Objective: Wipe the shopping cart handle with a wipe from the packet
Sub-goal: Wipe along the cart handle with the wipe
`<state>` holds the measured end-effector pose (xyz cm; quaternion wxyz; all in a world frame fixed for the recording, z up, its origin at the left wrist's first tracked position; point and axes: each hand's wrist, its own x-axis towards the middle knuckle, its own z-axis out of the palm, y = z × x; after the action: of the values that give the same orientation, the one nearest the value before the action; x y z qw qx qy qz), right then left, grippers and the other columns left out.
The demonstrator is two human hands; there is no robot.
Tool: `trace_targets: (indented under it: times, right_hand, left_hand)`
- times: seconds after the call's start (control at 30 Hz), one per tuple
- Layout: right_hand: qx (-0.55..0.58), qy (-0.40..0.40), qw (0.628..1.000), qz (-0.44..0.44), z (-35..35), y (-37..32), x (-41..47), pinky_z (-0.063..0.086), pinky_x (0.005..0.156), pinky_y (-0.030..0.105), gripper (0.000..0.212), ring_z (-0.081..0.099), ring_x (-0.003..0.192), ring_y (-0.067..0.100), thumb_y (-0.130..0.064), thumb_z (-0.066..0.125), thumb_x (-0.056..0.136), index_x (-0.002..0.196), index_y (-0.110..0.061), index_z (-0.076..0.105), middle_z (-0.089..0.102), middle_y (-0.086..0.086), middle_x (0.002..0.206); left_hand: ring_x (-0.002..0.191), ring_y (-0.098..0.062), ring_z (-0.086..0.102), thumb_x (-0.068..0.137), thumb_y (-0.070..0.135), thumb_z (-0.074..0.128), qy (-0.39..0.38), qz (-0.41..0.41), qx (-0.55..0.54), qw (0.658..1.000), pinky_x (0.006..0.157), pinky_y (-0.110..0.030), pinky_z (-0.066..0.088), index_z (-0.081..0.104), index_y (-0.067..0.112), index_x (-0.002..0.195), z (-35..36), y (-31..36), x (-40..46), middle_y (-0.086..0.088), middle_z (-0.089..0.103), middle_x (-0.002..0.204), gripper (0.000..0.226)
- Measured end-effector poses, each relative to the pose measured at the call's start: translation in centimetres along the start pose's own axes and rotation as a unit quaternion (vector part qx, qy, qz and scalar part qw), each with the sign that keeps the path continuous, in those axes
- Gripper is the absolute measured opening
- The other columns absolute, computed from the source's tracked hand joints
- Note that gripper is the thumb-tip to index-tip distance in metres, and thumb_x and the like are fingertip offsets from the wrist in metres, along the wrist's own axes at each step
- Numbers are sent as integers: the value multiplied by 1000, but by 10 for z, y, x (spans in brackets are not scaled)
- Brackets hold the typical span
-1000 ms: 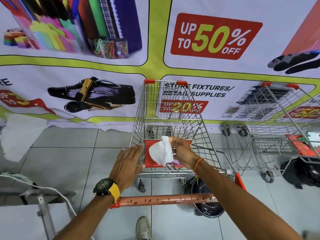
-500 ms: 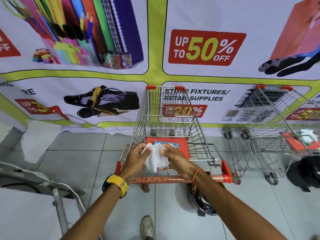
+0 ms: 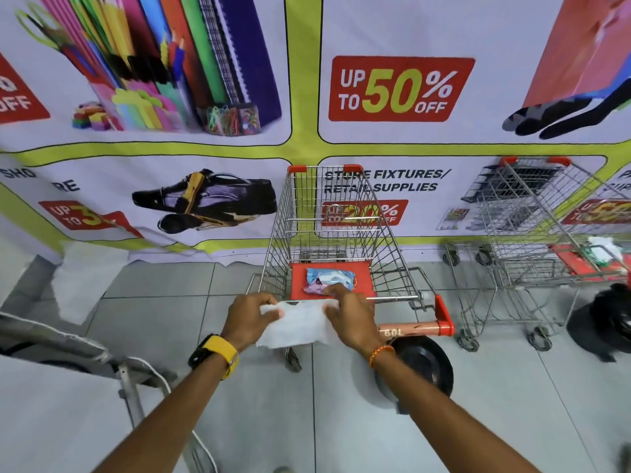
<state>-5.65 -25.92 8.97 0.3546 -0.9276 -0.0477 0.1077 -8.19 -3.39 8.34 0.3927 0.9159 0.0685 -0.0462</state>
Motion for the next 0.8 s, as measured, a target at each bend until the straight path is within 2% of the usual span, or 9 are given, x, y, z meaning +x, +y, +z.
trace_targets:
  times: [0.13, 0.23, 0.33, 0.4, 0.47, 0.5, 0.63, 0.73, 0.8]
  right_hand:
    - [-103, 10, 995, -4, 18, -8, -4, 41, 110, 42, 52, 52, 131, 32, -25, 70, 91, 139, -19, 52, 59, 7, 139]
    - [-100, 103, 985, -95, 37, -17, -15, 47, 105, 41, 41, 54, 122, 30, -25, 67, 92, 131, -15, 60, 60, 7, 133]
    - [-50, 49, 981, -180, 70, -25, -27, 57, 95, 38, 23, 65, 110, 32, -13, 60, 97, 117, -7, 71, 71, 12, 121]
    - [-47, 9, 977, -206, 94, -27, -34, 58, 99, 37, 27, 69, 113, 32, -15, 58, 98, 119, -8, 73, 75, 10, 124]
    - [-80, 41, 966, -241, 117, -24, -35, 58, 94, 34, 25, 73, 107, 25, -22, 61, 98, 118, -19, 75, 78, 1, 118]
    - [-99, 51, 962, -248, 125, -25, -35, 56, 90, 33, 24, 73, 102, 22, -27, 63, 98, 118, -25, 75, 78, -3, 115]
    - [-178, 113, 949, -235, 152, -20, -33, 44, 86, 40, 28, 67, 91, 24, -39, 64, 97, 125, -35, 65, 74, -3, 105]
    - [-231, 127, 936, -232, 161, -15, -32, 43, 90, 45, 29, 65, 92, 26, -42, 58, 101, 129, -36, 59, 70, -2, 105]
    - [-236, 144, 930, -242, 168, -11, -30, 41, 90, 46, 26, 63, 92, 26, -43, 49, 105, 127, -36, 60, 69, -2, 105]
  left_hand:
    - [77, -19, 66, 70, 23, 83, -41, 2, 26, 999, 69, -26, 46, 75, 18, 76, 3, -16, 8, -2, 77, 82, 11]
    - [73, -18, 66, 65, 28, 82, -71, 9, 28, 997, 66, -25, 45, 75, 19, 73, 0, -26, 8, 1, 75, 76, 14]
    - [75, -18, 69, 70, 31, 81, -84, 19, 5, 996, 68, -27, 51, 77, 17, 79, -4, -34, 11, 0, 77, 79, 17]
    - [84, -21, 69, 82, 40, 65, -36, 22, -32, 999, 79, -33, 54, 77, 14, 89, -8, -40, 12, -4, 77, 90, 30]
    - [99, -26, 61, 93, 53, 40, 31, 38, -17, 999, 89, -36, 48, 73, 14, 104, -10, -49, 16, -6, 71, 105, 53]
    - [106, -27, 57, 96, 52, 33, 42, 37, -23, 998, 93, -36, 44, 69, 13, 111, -9, -52, 19, -6, 67, 112, 55]
    - [126, -30, 49, 103, 15, 38, 4, -22, -120, 992, 108, -37, 38, 60, 12, 127, 10, -62, 23, -14, 59, 132, 33]
    - [129, -39, 48, 103, 15, 36, 21, -21, -135, 990, 110, -48, 40, 59, 15, 128, 16, -68, 23, -26, 60, 129, 34]
    - [142, -31, 38, 103, 14, 34, 27, -7, -109, 994, 114, -38, 35, 58, 15, 129, 17, -75, 26, -20, 57, 139, 35]
